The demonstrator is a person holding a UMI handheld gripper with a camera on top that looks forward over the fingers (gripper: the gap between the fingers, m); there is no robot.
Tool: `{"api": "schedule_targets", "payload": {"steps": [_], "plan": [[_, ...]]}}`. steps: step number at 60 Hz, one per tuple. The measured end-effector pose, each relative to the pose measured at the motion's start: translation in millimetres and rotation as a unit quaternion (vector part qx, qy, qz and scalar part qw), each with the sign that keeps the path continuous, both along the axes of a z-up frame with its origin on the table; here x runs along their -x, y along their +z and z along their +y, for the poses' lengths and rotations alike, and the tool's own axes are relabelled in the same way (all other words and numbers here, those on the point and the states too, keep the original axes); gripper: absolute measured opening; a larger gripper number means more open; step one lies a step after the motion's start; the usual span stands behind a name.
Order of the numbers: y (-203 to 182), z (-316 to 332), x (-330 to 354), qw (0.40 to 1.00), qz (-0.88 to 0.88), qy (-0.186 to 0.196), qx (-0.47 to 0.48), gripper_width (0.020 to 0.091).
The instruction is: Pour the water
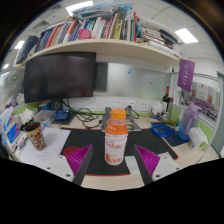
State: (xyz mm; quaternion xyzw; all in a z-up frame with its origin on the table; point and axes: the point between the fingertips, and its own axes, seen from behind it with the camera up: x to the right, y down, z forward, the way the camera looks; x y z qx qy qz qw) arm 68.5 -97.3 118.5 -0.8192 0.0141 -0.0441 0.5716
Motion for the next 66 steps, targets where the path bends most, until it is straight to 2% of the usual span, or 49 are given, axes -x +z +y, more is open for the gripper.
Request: {"api": "schedule_targets", "payload": {"steps": [13, 15, 19, 23, 25, 32, 41, 45, 46, 47, 56, 62, 66], "plan": [[-23.7, 64.7, -13.8, 1.0, -0.013, 0.021, -0.015, 0.0841], [-25.2, 71.6, -15.9, 1.0, -0.014, 0.022, -0.018, 0.0814], [-25.5, 83.4, -18.7, 0.999, -0.008, 0.021, -0.029, 0.0703], [-26.0, 94.2, -14.4, 0.999, 0.004, 0.03, -0.041, 0.0638], [-28.3, 97.9, -12.1, 0.998, 0.006, 0.035, -0.042, 0.0582], [-24.3, 106.9, -8.7, 0.997, -0.007, 0.047, -0.065, 0.0548], [-24.2, 112.4, -10.4, 0.996, 0.003, 0.048, -0.081, 0.0438], [-24.8, 114.3, -11.5, 0.996, 0.02, 0.04, -0.075, 0.0422], [-24.5, 114.9, -11.1, 0.996, 0.022, 0.041, -0.075, 0.038], [-23.9, 115.3, -12.3, 0.996, 0.021, 0.039, -0.076, 0.037], [-23.1, 118.5, -15.1, 0.998, -0.007, 0.033, -0.059, 0.0369], [-8.5, 117.8, -13.9, 0.997, -0.06, 0.026, -0.052, 0.0369], [3.8, 117.4, -3.3, 0.993, -0.104, 0.036, -0.039, 0.0369]]}}
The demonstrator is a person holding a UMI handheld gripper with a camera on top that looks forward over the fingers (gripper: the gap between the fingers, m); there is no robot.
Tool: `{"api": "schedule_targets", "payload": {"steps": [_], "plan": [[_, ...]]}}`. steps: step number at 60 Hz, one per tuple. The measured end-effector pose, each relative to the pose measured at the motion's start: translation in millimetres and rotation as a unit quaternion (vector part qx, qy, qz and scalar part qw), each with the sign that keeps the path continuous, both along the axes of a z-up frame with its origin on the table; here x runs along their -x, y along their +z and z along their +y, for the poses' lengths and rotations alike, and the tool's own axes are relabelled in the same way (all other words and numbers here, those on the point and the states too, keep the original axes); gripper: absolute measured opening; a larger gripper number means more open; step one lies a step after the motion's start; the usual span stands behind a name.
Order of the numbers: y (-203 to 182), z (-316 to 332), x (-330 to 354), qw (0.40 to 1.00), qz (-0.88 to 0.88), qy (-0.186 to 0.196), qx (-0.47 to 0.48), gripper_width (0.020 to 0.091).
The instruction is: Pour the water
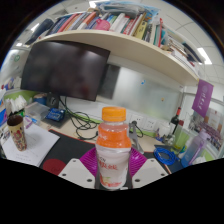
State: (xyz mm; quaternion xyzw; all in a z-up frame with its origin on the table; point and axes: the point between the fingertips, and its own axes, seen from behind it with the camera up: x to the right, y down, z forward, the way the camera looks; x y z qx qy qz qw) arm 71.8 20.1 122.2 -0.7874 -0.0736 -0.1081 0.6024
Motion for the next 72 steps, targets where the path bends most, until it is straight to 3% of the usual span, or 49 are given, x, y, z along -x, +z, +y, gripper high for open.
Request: {"api": "schedule_targets", "payload": {"steps": [17, 37, 57, 72], "plan": [[53.5, -2.6, 84.4, 0.963, -0.251, 0.091, 0.03, 0.0368], [59.3, -7.8, 183.1, 0.816, -0.535, 0.212, 0.057, 0.0369], [38.2, 2.5, 218.8, 0.643, -0.726, 0.236, 0.062, 0.0372], [30.5, 1.2, 229.1, 0.636, -0.731, 0.239, 0.065, 0.0373]]}}
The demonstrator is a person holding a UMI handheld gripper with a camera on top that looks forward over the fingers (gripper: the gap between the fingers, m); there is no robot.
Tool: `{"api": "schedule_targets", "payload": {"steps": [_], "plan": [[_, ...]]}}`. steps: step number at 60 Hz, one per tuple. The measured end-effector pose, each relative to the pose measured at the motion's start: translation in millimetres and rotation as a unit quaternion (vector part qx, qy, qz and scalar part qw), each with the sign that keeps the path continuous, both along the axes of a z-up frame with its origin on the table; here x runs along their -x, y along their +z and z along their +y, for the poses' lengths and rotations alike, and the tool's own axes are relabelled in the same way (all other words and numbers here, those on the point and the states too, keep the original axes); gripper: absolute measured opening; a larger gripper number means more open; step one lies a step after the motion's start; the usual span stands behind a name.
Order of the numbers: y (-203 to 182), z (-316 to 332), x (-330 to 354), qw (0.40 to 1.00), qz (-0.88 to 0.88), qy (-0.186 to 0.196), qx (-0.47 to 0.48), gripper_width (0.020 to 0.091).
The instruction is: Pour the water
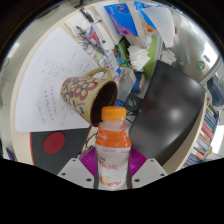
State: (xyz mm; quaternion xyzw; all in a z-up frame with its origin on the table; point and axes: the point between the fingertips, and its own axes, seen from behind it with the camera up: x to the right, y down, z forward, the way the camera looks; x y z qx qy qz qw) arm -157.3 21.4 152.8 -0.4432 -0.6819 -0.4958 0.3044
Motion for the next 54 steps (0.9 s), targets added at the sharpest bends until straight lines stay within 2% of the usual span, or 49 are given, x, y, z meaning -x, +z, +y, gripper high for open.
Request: {"api": "schedule_targets", "payload": {"steps": [6, 14, 16, 23, 27, 35, 40, 47, 54], "plan": [[6.6, -0.4, 0.4, 0.998, 0.058, -0.018, 0.006, 0.0374], [34.9, -10.7, -2.9, 0.966, 0.249, -0.073, 0.01, 0.0375], [44.1, -12.2, -7.3, 0.949, 0.305, -0.084, 0.012, 0.0395], [61.4, -21.2, -25.8, 0.857, 0.497, -0.136, 0.021, 0.0393], [63.5, -26.3, -34.4, 0.798, 0.583, -0.147, 0.032, 0.0393], [53.2, -27.2, -57.9, 0.672, 0.72, -0.168, 0.048, 0.0392], [39.1, -20.5, -72.4, 0.615, 0.767, -0.174, 0.052, 0.0392], [11.8, -11.2, -75.1, 0.573, 0.798, -0.178, 0.051, 0.0393], [-19.5, -2.0, -76.9, 0.56, 0.806, -0.183, 0.056, 0.0393]]}}
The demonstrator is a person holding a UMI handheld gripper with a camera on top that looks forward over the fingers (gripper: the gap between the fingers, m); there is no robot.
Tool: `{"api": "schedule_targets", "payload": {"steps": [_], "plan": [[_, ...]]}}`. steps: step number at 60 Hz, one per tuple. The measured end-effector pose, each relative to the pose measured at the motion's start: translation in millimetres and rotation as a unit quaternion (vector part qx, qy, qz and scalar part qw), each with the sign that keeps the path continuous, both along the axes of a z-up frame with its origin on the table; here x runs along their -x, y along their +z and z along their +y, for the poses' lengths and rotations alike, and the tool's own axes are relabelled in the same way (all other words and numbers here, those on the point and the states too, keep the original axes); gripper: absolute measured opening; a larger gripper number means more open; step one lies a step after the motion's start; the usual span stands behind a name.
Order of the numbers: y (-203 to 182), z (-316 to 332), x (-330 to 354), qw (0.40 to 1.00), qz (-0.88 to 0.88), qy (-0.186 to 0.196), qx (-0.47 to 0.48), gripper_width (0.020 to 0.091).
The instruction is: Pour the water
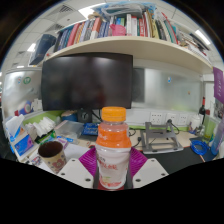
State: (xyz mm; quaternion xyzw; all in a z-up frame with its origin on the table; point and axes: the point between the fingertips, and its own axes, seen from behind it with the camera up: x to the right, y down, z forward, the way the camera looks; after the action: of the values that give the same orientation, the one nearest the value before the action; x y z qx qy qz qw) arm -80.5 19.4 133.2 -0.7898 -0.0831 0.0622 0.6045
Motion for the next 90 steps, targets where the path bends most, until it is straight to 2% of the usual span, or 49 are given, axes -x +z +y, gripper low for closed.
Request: {"api": "schedule_targets", "payload": {"steps": [11, 22, 32, 34, 38, 40, 56, 68, 73, 90], "plan": [[-38.6, 5.2, 14.2, 1.0, -0.012, 0.019, -0.006, 0.0398], [-37.0, -1.2, 9.2, 1.0, -0.001, 0.006, -0.031, 0.044], [-38.5, -4.8, 7.2, 1.0, -0.01, 0.006, -0.003, 0.0565], [-36.1, -7.2, 6.6, 1.0, -0.015, 0.006, -0.002, 0.0629], [-24.1, -13.9, 0.5, 0.999, -0.038, 0.0, -0.013, 0.0814], [-18.2, -20.6, -1.6, 0.999, -0.049, -0.003, -0.017, 0.0845], [30.2, -94.2, -1.0, 0.997, -0.033, -0.055, 0.035, 0.0843], [82.5, -125.0, -12.7, 0.994, -0.034, -0.106, 0.02, 0.0845], [97.2, -132.3, -11.9, 0.993, -0.027, -0.113, 0.013, 0.0842], [94.8, -139.4, -16.5, 0.991, -0.033, -0.124, 0.026, 0.084]]}}
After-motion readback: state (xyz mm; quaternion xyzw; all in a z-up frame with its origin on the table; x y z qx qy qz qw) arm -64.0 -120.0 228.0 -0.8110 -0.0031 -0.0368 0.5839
